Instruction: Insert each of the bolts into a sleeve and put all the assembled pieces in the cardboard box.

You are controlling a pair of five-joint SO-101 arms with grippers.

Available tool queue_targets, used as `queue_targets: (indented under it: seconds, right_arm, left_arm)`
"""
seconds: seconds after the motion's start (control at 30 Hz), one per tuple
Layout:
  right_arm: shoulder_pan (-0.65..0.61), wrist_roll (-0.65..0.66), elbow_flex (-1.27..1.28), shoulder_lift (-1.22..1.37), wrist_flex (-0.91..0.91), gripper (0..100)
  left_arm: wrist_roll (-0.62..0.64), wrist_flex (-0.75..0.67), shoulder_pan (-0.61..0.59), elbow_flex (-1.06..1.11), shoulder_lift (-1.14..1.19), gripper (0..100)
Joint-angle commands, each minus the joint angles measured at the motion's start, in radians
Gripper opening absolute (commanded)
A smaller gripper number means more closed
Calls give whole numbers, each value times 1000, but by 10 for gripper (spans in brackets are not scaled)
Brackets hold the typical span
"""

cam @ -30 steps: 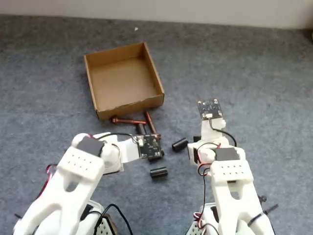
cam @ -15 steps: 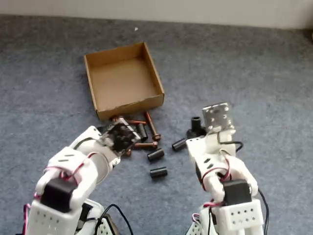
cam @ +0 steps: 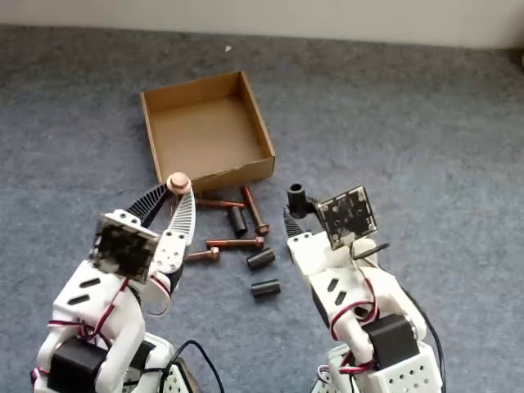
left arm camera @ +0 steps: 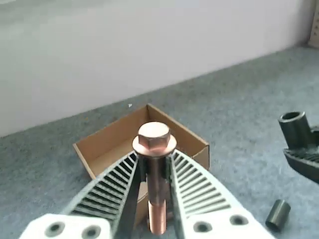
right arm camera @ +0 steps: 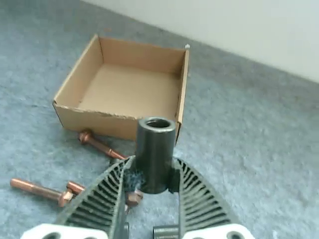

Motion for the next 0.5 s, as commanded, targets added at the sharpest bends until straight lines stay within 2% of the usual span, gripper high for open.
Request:
queue_targets:
  seconds: [0.0, 0.13, 0.3, 0.47]
  right_arm:
    - [-61, -3, -18, -56, -45, 5]
    - [-163, 0, 10, -91, -74, 5]
    - [-232, 0, 131, -96, -242, 5]
    - [-297, 38, 193, -96, -302, 5]
  left_arm:
    - [106, -89, -4, -51, -47, 6]
    - [158, -140, 45, -51, -90, 6]
    - [158, -173, 173, -51, -145, 5]
    - [160, -183, 203, -51, -156, 5]
